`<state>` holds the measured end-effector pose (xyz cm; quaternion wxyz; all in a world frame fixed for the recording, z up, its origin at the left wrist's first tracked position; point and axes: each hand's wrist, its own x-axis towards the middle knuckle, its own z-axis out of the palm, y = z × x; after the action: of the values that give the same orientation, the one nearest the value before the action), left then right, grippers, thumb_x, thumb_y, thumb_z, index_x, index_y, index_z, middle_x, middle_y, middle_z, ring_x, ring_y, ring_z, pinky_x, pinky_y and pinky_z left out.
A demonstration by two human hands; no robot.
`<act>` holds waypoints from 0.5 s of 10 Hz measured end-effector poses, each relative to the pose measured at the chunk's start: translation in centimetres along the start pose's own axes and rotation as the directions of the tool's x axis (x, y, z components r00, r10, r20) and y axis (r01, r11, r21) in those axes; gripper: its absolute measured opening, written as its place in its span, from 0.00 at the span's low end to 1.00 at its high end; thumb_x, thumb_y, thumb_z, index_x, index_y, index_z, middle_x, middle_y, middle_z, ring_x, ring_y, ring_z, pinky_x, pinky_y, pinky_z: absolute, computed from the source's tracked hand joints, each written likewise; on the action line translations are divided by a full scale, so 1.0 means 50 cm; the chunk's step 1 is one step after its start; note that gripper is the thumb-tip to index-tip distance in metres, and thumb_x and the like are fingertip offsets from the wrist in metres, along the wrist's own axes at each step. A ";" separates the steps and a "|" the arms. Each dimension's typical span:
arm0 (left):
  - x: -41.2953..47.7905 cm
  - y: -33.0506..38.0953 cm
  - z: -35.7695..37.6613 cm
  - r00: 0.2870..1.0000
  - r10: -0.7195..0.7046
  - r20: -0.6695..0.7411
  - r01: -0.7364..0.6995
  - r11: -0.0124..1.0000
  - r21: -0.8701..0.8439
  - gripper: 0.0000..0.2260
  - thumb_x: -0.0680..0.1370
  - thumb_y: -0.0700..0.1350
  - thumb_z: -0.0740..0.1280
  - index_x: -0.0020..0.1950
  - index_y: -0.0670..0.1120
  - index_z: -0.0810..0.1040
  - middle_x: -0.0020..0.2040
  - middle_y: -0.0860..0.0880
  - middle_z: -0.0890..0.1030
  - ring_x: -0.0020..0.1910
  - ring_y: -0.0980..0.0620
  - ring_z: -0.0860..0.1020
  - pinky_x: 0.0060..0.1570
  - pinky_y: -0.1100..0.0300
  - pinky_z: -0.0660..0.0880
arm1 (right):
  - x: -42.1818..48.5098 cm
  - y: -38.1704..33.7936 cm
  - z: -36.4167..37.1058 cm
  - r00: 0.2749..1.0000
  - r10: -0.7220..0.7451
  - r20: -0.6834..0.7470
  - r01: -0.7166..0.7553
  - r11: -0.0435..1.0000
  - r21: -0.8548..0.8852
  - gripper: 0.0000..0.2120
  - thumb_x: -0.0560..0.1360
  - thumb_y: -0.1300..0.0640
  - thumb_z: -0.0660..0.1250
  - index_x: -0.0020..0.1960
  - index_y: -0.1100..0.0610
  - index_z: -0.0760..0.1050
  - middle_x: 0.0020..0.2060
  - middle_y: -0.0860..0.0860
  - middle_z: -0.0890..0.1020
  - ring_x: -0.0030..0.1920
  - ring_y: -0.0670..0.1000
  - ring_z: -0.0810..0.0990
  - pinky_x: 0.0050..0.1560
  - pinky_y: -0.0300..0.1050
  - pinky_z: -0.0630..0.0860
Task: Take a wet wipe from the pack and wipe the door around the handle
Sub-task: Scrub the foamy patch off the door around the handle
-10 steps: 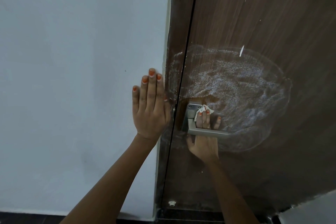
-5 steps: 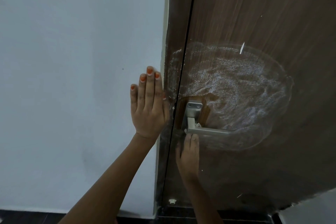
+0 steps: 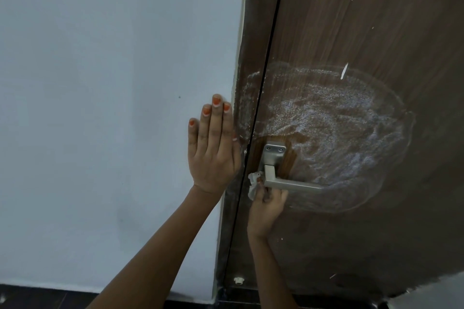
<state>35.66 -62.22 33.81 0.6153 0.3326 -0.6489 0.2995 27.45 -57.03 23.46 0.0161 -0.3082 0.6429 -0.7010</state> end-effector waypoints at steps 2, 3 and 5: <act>0.000 0.000 0.001 1.000 -0.003 -0.003 0.003 1.000 -0.007 0.23 0.84 0.43 0.47 0.78 0.44 0.45 0.78 0.50 0.44 0.77 0.52 0.46 0.76 0.54 0.46 | 0.021 -0.019 -0.009 0.985 0.127 -0.119 -0.114 0.987 0.109 0.09 0.73 0.73 0.63 0.53 0.69 0.77 0.56 0.66 0.73 0.54 0.56 0.76 0.54 0.32 0.73; -0.001 0.000 0.000 1.000 0.002 -0.001 -0.002 1.000 -0.009 0.23 0.84 0.43 0.46 0.78 0.44 0.45 0.78 0.50 0.44 0.77 0.52 0.46 0.76 0.54 0.46 | 0.026 -0.032 0.000 0.970 0.204 -0.132 -0.173 0.962 0.212 0.08 0.73 0.74 0.63 0.51 0.67 0.75 0.54 0.64 0.73 0.53 0.53 0.76 0.55 0.38 0.73; 0.000 0.000 0.002 1.000 -0.003 -0.004 0.003 1.000 -0.009 0.23 0.83 0.43 0.47 0.78 0.44 0.45 0.78 0.50 0.44 0.77 0.52 0.46 0.76 0.54 0.46 | 0.028 -0.039 0.004 0.941 0.285 -0.180 -0.233 0.935 0.267 0.07 0.73 0.75 0.62 0.48 0.67 0.75 0.52 0.59 0.72 0.45 0.47 0.76 0.48 0.30 0.74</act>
<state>35.59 -62.30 33.81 0.6185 0.3301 -0.6485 0.2965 27.13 -57.46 25.80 0.0766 -0.1383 0.5856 -0.7951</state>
